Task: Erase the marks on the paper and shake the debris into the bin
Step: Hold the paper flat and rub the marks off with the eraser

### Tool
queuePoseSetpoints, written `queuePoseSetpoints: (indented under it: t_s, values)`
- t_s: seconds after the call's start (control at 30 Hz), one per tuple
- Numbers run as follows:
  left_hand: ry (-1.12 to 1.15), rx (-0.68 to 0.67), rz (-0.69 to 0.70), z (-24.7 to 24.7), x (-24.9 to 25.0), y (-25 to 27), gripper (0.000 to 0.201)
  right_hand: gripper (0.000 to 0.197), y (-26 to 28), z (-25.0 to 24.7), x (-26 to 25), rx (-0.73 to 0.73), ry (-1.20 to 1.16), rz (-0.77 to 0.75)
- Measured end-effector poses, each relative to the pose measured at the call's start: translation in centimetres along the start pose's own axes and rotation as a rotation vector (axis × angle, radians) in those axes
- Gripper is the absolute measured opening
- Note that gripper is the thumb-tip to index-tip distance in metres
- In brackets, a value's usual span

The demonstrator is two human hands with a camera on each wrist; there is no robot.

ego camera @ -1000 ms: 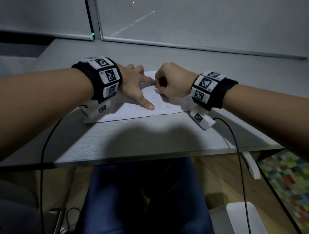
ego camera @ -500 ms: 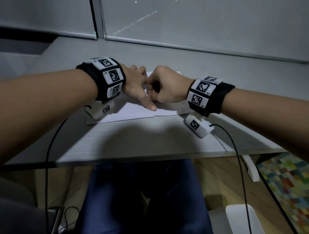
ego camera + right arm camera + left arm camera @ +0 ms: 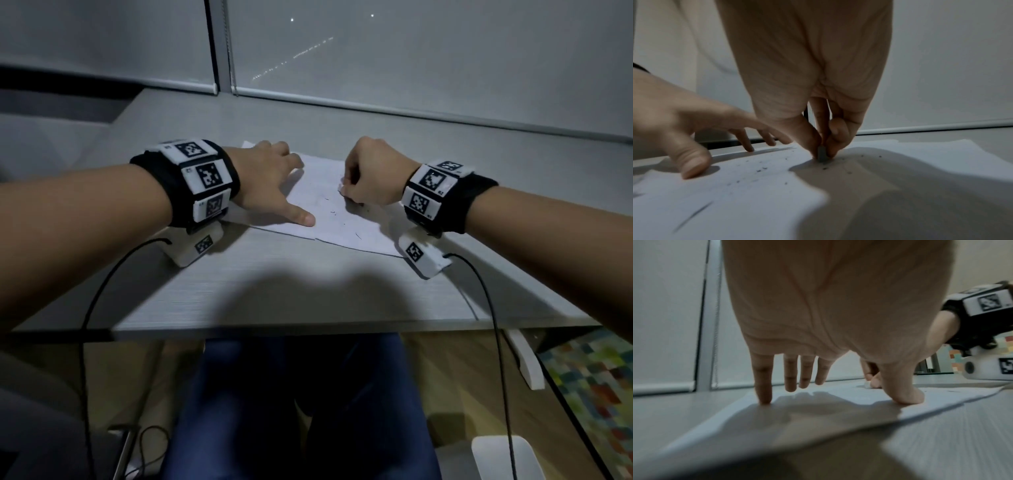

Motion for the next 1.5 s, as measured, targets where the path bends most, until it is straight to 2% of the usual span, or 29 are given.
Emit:
queuePoseSetpoints:
  t_s: [0.1,0.2,0.27,0.33,0.53,0.7,0.8,0.9,1.1,1.3,1.5]
  values:
    - [0.003,-0.031,-0.001,0.4,-0.8,0.5,0.137,0.016,0.4,-0.5,0.2,0.004,-0.012,-0.014]
    - [0.030,-0.027,0.008,-0.1,-0.7,0.2,0.129,0.012,0.0,-1.2,-1.3,0.024,-0.094,-0.116]
    - [0.027,-0.035,-0.002,-0.2,-0.5,-0.1,0.127,0.012,-0.2,-0.6,-2.4,-0.024,-0.100,-0.170]
    - [0.003,-0.047,-0.016,-0.2,-0.4,-0.4,0.125,0.013,-0.5,0.3,-2.6,-0.055,-0.079,-0.177]
    - [-0.051,-0.105,0.006,-0.1,0.7,-0.7,0.112,0.012,-0.5,1.1,-2.3,-0.019,-0.052,-0.177]
    - [-0.057,-0.183,-0.043,0.0,0.8,-0.9,0.118,0.012,0.1,1.1,-3.1,-0.063,-0.050,-0.228]
    - [-0.072,-0.186,-0.066,0.2,0.7,-0.9,0.119,0.012,1.0,1.9,-4.0,-0.143,-0.085,-0.275]
    - [-0.058,-0.212,-0.084,0.4,0.8,-1.1,0.124,0.013,0.6,1.7,-3.7,-0.161,-0.119,-0.257]
    - [-0.038,-0.251,-0.106,0.4,0.9,-1.1,0.126,0.015,-1.5,0.4,-2.4,-0.039,-0.032,-0.176]
    - [-0.033,-0.276,-0.115,0.4,1.1,-1.4,0.122,0.014,1.1,2.2,-4.8,-0.159,-0.080,-0.285]
    - [-0.063,-0.290,-0.129,0.3,1.1,-1.4,0.131,0.015,-2.5,0.0,-2.3,-0.027,-0.023,-0.140]
Point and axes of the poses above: each hand's wrist, its own y-axis away from the middle knuckle, its own z-axis out of the palm, x = y × z, the point moved 9 cm from there along -y, towards the middle knuckle, and after that the axes turned 12 degrees about -y, right-handed, at the moved point
